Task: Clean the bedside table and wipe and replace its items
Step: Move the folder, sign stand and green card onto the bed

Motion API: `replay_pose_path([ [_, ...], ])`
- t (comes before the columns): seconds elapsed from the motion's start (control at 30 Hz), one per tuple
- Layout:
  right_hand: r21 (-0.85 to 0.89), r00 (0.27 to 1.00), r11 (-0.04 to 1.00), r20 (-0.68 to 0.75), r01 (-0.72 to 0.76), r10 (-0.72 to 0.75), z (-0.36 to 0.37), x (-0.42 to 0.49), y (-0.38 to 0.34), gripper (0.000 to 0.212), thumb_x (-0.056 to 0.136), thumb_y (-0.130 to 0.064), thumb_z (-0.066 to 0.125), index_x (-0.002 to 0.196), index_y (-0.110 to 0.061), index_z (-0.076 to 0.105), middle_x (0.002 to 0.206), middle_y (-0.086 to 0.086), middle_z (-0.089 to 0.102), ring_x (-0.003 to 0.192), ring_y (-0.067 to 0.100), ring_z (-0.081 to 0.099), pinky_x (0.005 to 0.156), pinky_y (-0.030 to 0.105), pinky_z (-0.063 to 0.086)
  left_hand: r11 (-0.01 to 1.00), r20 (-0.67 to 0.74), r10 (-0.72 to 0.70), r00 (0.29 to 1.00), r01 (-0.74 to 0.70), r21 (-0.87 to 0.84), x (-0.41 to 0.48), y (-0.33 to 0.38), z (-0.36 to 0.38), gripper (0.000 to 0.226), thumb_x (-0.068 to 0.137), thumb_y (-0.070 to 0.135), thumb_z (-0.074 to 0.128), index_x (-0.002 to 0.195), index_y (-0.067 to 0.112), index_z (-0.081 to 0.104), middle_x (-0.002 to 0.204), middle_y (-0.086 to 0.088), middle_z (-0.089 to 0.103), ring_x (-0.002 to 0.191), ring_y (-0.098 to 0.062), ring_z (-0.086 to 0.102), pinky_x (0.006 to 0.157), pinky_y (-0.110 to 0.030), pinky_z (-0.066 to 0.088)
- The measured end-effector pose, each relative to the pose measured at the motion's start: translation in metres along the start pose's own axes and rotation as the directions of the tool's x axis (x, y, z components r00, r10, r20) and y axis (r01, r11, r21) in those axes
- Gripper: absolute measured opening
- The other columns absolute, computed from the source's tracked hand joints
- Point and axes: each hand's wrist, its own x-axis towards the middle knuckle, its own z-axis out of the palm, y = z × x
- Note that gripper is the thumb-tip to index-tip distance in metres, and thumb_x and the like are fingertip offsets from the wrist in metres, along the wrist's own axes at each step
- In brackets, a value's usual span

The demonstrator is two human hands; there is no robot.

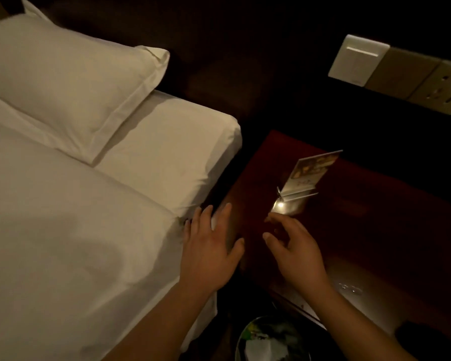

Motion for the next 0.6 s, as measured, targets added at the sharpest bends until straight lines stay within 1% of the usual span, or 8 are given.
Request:
replay_pose_path([
  [0.1, 0.026, 0.999, 0.999, -0.038, -0.027, 0.028, -0.011, 0.015, 0.013, 0.041, 0.090, -0.026, 0.066, 0.128, -0.034, 0.056, 0.122, -0.013, 0.058, 0.104, 0.000, 0.057, 0.080, 0.015, 0.045, 0.999, 0.028, 0.034, 0.999, -0.035, 0.034, 0.025, 0.009, 0.032, 0.072, 0.089, 0.059, 0.038, 0.154, 0.033, 0.022, 0.157, -0.015, 0.031, 0.149, -0.036, 0.018, 0.119, -0.055, 0.021],
  [0.17, 0.064, 0.992, 0.996, -0.105, -0.058, 0.064, -0.022, 0.032, 0.022, 0.041, 0.089, -0.026, 0.066, 0.128, -0.035, 0.055, 0.118, -0.012, 0.061, 0.098, -0.004, 0.058, 0.078, 0.017, 0.047, 0.996, 0.047, 0.069, 0.997, -0.072, 0.058, 0.048, 0.014, 0.052, 0.071, 0.089, 0.060, 0.035, 0.154, 0.034, 0.022, 0.159, -0.016, 0.027, 0.150, -0.037, 0.014, 0.120, -0.055, 0.017],
  [0.27, 0.136, 0.976, 0.984, -0.167, -0.117, 0.140, -0.032, 0.055, 0.036, 0.046, 0.089, -0.028, 0.065, 0.133, -0.032, 0.051, 0.118, -0.012, 0.062, 0.100, 0.001, 0.061, 0.081, 0.027, 0.052, 0.996, 0.087, 0.052, 0.995, -0.059, 0.073, 0.070, 0.016, 0.084, 0.068, 0.091, 0.063, 0.026, 0.154, 0.038, 0.020, 0.163, -0.016, 0.017, 0.152, -0.037, 0.005, 0.123, -0.054, 0.008],
  [0.33, 0.188, 0.965, 0.972, -0.192, -0.141, 0.177, -0.034, 0.065, 0.044, 0.049, 0.090, -0.028, 0.064, 0.135, -0.033, 0.047, 0.119, -0.014, 0.061, 0.100, 0.002, 0.061, 0.079, 0.028, 0.053, 0.986, 0.075, 0.062, 0.995, -0.073, 0.153, 0.072, 0.012, 0.101, 0.068, 0.093, 0.065, 0.019, 0.155, 0.038, 0.019, 0.164, -0.017, 0.012, 0.152, -0.039, 0.000, 0.122, -0.055, 0.002],
  [0.4, 0.199, 0.949, 0.967, -0.240, -0.156, 0.203, -0.034, 0.075, 0.051, 0.051, 0.089, -0.027, 0.065, 0.136, -0.031, 0.045, 0.121, -0.012, 0.060, 0.096, 0.002, 0.063, 0.073, 0.029, 0.055, 0.964, 0.056, 0.091, 0.994, -0.102, 0.244, 0.071, 0.008, 0.111, 0.067, 0.096, 0.066, 0.015, 0.156, 0.036, 0.021, 0.164, -0.020, 0.013, 0.151, -0.041, 0.002, 0.121, -0.059, 0.004],
  [0.47, 0.183, 0.923, 0.967, -0.309, -0.178, 0.228, -0.036, 0.083, 0.060, 0.052, 0.087, -0.028, 0.068, 0.134, -0.026, 0.045, 0.124, -0.006, 0.058, 0.090, 0.001, 0.064, 0.067, 0.024, 0.053, 0.955, 0.030, 0.100, 0.995, -0.104, 0.277, 0.069, 0.007, 0.116, 0.067, 0.097, 0.066, 0.017, 0.155, 0.034, 0.025, 0.163, -0.022, 0.018, 0.151, -0.043, 0.007, 0.120, -0.060, 0.008],
  [0.53, 0.180, 0.898, 0.960, -0.350, -0.215, 0.267, -0.041, 0.093, 0.068, 0.061, 0.085, -0.030, 0.070, 0.138, -0.024, 0.041, 0.131, -0.001, 0.055, 0.086, 0.002, 0.065, 0.067, 0.024, 0.052, 0.952, 0.025, 0.106, 0.994, -0.108, 0.286, 0.069, 0.009, 0.119, 0.067, 0.096, 0.066, 0.019, 0.155, 0.034, 0.026, 0.162, -0.022, 0.021, 0.151, -0.043, 0.009, 0.120, -0.060, 0.009],
  [0.6, 0.210, 0.890, 0.945, -0.334, -0.252, 0.311, -0.047, 0.105, 0.073, 0.073, 0.084, -0.031, 0.071, 0.145, -0.025, 0.031, 0.135, 0.002, 0.054, 0.089, 0.007, 0.066, 0.074, 0.029, 0.055, 0.950, 0.025, 0.109, 0.994, -0.111, 0.291, 0.068, 0.010, 0.121, 0.067, 0.096, 0.066, 0.019, 0.155, 0.034, 0.026, 0.162, -0.021, 0.022, 0.151, -0.042, 0.009, 0.120, -0.060, 0.009],
])
